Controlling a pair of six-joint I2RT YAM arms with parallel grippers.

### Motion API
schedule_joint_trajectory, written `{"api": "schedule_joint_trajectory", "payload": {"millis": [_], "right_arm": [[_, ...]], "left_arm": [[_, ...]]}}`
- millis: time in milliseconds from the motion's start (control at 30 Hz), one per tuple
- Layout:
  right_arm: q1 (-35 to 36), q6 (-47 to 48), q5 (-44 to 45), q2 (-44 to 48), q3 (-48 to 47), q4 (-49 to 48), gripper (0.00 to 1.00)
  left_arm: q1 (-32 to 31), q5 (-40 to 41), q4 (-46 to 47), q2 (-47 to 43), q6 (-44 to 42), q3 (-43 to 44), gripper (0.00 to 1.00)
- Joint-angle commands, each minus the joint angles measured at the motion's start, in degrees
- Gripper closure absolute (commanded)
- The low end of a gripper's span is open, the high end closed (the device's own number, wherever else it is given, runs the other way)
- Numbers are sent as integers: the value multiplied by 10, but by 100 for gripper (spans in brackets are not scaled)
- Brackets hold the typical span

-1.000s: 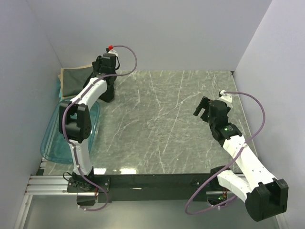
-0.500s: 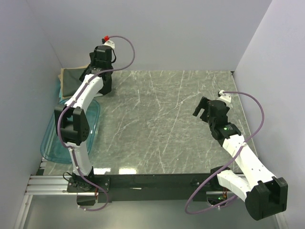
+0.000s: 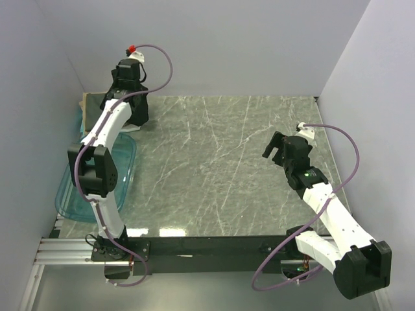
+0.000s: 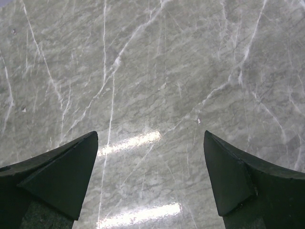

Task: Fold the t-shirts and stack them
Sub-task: Neatly place the folded tshirt to the corner

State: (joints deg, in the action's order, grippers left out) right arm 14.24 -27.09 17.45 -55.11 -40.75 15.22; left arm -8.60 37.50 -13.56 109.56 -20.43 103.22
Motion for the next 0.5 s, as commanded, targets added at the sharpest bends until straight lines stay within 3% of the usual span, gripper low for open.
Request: {"api": "schedule_joint_trajectory", "payload": {"millis": [0,467], "right_arm": [[-3,10,7,-2,-19,-16,3],[-3,17,16,-12,-24,-16,4]], "left_arm": [[23,-21,32,-4,10,36,100],[105,-72,74,95,34,56,100]]}}
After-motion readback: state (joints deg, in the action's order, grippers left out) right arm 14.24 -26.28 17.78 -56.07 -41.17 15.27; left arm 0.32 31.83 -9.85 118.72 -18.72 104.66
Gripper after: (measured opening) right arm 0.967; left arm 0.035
